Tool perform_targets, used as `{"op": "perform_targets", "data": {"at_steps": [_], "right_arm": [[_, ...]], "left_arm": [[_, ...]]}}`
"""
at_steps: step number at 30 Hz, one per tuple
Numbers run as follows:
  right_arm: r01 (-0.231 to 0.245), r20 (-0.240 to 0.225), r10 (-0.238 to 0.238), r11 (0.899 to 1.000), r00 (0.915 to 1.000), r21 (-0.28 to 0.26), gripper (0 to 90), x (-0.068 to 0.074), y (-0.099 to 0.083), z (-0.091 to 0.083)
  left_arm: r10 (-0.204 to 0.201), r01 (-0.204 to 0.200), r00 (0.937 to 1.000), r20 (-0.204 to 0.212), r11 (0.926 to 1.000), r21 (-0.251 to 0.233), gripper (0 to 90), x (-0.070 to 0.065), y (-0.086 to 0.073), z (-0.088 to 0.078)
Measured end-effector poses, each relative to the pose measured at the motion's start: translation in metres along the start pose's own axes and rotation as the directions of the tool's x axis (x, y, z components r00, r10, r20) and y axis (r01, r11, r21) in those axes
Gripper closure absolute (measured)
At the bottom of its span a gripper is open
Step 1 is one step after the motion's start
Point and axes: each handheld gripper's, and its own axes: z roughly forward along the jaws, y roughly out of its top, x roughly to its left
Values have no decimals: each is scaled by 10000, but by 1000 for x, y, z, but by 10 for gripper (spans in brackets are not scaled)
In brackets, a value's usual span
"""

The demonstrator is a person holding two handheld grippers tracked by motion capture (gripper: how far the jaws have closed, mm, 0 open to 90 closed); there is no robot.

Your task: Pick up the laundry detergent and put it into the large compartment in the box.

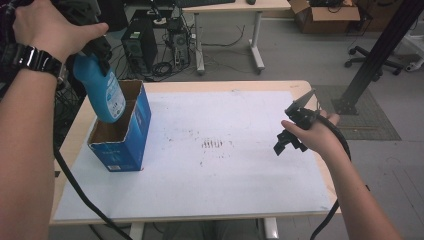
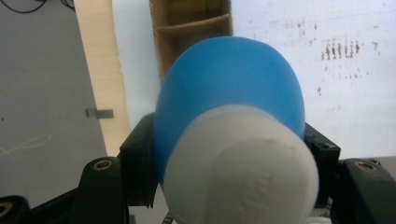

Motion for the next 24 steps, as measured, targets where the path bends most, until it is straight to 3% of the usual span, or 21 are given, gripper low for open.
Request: {"op": "perform_targets", "data": {"at_steps": [12,24], "right_arm": [[4,-61,-4,10000,10000,90,39,-2,1,7],[7,-25,-7,9998,10000,200,38,-3,2,13]], "left_arm": [[-368,357,9991,218,9983,468,374,19,2,60],[-571,541,9977,355,9952,812,374,24,4,106]]}}
